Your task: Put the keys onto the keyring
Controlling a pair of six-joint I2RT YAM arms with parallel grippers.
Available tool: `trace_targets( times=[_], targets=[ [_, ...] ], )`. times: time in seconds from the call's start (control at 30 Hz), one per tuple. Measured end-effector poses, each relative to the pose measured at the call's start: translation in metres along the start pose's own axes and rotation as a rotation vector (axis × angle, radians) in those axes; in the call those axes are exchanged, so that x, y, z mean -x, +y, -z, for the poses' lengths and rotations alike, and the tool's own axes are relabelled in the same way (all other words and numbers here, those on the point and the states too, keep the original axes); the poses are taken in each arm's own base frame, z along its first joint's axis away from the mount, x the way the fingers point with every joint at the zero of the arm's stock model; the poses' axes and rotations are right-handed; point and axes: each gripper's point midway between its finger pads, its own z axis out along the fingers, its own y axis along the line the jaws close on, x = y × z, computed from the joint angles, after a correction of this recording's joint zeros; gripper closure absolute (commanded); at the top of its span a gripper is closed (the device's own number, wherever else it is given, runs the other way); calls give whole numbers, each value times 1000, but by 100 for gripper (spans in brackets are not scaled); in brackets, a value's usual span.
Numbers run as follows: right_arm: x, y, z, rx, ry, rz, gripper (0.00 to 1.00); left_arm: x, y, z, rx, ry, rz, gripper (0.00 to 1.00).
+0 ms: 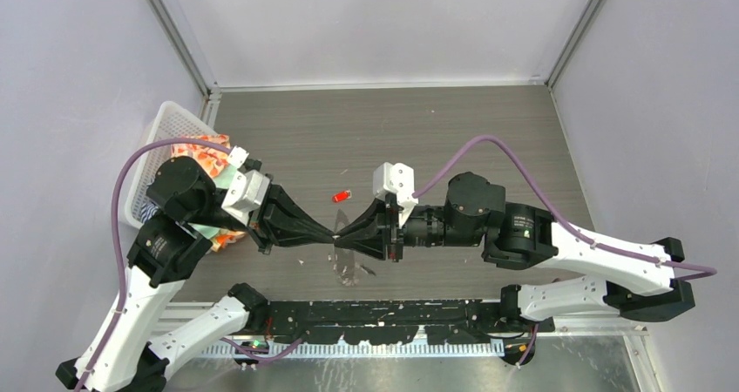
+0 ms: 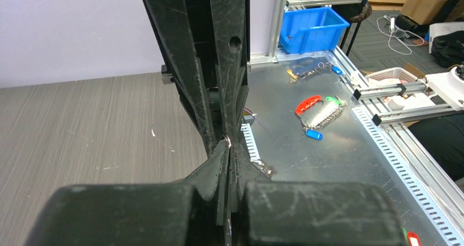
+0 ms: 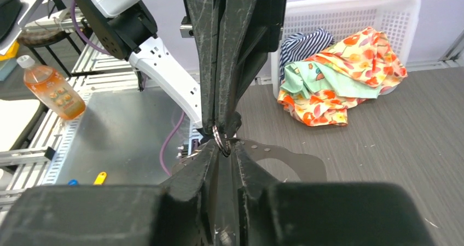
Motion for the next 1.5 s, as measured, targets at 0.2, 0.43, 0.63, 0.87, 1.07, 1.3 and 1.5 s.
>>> trace_targets(
  times=[0.2, 0.43, 0.63, 0.87, 1.07, 1.3, 1.5],
  targets=[
    [-5, 3, -2, 16, 27, -5, 99, -1, 1, 0, 3, 1, -1, 100],
    [-12, 2, 0, 4, 61, -10, 99, -9, 3, 2, 24, 14, -17, 68],
    [-17, 0, 8, -15, 138, -24, 99, -27, 5, 7, 48, 77, -42, 56],
    [-9, 1, 8, -18, 206, -33, 99, -40, 8, 11, 57, 141, -59, 66],
    [-22, 1, 4, -12, 297, -44, 99, -43, 11, 12, 63, 154, -80, 75],
    [-34, 3, 3, 2, 354, -51, 99, -43, 9, 11, 54, 152, -82, 75],
    [-32, 4, -1, 12, 371, -53, 99, -44, 7, 9, 28, 149, -68, 71]
  ],
)
